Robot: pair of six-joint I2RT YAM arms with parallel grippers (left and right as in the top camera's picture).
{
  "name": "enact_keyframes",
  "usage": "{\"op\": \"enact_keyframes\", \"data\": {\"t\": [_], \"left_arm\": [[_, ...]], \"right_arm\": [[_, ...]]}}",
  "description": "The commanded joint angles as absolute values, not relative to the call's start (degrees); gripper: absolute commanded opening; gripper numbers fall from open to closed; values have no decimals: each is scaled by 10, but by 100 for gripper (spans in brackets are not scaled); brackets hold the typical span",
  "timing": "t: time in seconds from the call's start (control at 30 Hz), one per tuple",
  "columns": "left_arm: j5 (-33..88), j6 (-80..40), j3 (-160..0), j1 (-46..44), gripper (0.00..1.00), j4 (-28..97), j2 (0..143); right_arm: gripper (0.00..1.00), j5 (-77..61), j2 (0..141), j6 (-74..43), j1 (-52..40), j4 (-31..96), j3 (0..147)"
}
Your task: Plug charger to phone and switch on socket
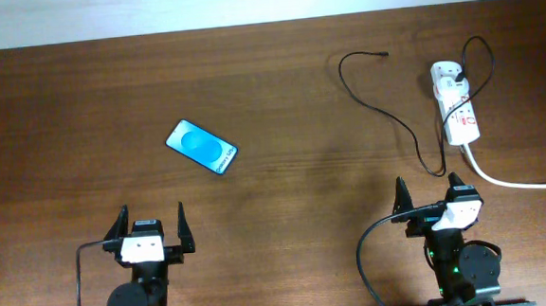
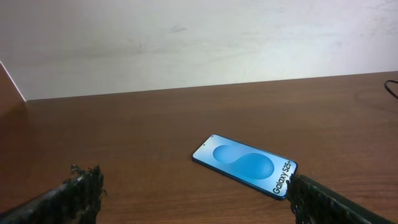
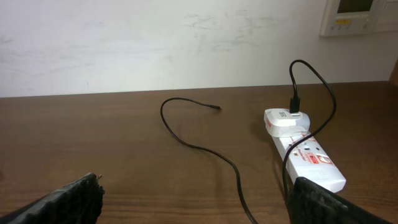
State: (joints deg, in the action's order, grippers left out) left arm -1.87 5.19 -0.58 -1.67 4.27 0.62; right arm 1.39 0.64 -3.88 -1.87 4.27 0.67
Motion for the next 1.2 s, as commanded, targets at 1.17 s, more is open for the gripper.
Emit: {"op": "enact_keyframes", "data": {"t": [1.17], "left_arm": [[-8,-21,-10,-12,99,52,4]], "right_arm": [[98,6,2,-36,-22,46,3]]}}
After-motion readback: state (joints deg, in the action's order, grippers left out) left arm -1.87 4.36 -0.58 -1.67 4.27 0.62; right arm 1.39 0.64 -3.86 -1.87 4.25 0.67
